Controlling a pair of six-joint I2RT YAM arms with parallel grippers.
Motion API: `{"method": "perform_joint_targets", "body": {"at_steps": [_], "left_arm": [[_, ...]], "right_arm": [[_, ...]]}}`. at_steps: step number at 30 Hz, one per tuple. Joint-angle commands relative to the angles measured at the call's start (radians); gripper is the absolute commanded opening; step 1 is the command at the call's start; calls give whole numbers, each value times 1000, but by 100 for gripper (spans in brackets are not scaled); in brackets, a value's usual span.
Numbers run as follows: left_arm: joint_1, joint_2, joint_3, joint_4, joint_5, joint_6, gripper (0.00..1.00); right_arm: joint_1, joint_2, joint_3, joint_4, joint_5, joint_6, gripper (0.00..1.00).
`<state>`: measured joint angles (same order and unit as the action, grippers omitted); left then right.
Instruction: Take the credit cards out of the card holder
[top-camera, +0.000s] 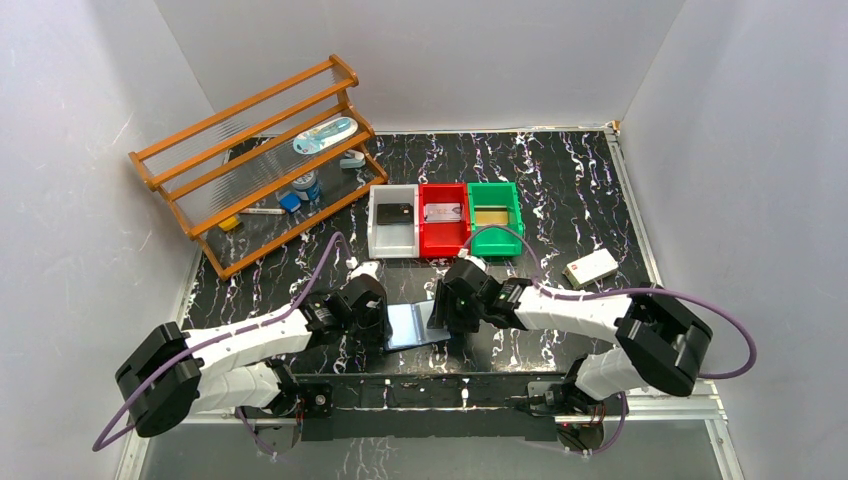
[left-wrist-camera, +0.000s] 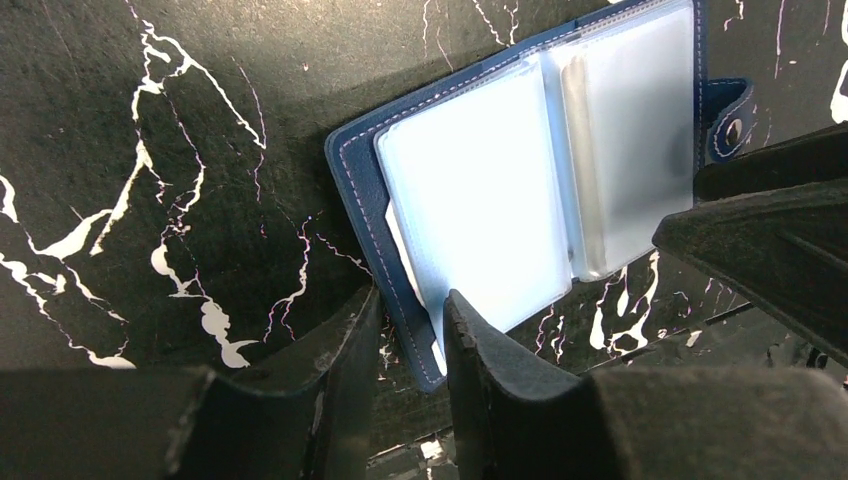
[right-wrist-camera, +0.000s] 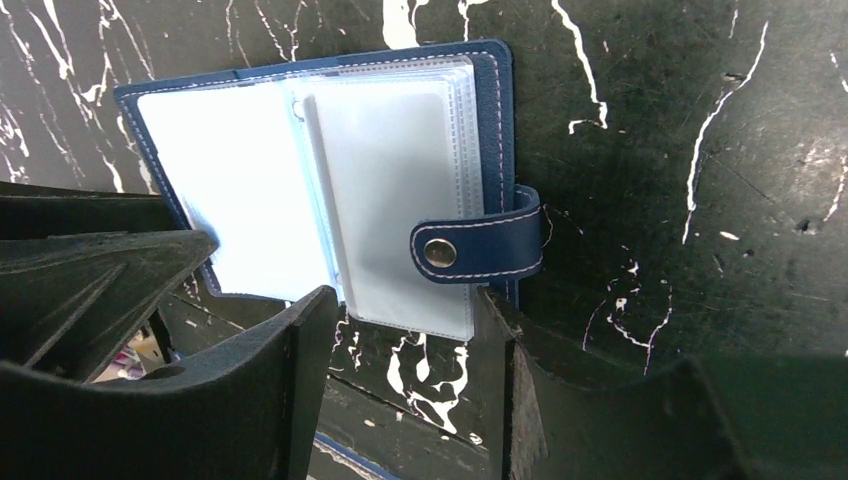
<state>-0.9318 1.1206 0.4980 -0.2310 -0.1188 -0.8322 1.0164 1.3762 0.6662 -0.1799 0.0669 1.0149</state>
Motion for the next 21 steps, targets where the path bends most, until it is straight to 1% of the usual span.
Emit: {"method": "perform_joint_targets", "body": {"at_steps": [1,6,13,17,21], "left_arm": [[-1,3,3,7,8,25,27],[-1,6,7,8,14,44,24],[-2,6,12,4,20,58,17],[-2,6,18,0,16,64,17],[-2,10,22,-4,15,69,16]], "right_arm": [[0,21,31,29,-20,2,60],[1,39,37,49,-38,1,59],[2,30,72,4,-18,-13,56],[3,5,82,-23,-4,-21,56],[4,-9,95,-53,3,-25,58]]}}
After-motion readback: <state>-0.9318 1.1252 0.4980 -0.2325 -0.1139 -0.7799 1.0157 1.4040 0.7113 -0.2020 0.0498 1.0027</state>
